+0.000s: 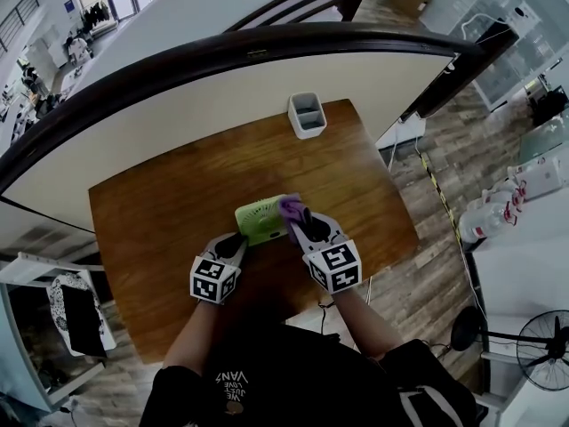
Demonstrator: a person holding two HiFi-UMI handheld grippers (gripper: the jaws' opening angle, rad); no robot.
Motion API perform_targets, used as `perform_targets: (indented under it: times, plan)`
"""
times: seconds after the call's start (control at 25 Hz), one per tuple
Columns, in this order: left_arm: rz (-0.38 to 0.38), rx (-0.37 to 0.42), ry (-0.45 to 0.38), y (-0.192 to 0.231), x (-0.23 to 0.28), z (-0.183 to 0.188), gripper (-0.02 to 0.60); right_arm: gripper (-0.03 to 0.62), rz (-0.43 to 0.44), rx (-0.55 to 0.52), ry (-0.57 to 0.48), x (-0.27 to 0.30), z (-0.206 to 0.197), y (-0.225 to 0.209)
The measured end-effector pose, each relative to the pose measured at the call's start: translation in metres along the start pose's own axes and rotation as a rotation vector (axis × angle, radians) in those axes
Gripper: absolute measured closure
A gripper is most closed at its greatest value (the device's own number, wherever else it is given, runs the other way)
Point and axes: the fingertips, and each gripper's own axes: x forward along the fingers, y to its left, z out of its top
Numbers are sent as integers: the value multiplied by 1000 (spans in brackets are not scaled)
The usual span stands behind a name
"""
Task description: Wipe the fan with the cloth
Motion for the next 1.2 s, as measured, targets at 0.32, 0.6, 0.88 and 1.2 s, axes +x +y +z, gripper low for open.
perform_targets:
  times: [0.32, 0.6, 0.88, 1.2]
  plan:
    - [-4, -5, -3, -1, 0, 0, 509, 510, -99, 73, 5, -12, -9, -26]
    - [9, -18, -23, -3, -7, 4, 509, 510, 42, 33, -8, -7, -12, 33]
    - [61, -55, -63, 0, -35, 1, 515, 510, 201, -63, 14, 17, -17, 100]
    - [99, -79, -104, -1, -62, 5, 566, 510, 215, -127, 40, 40, -19, 112]
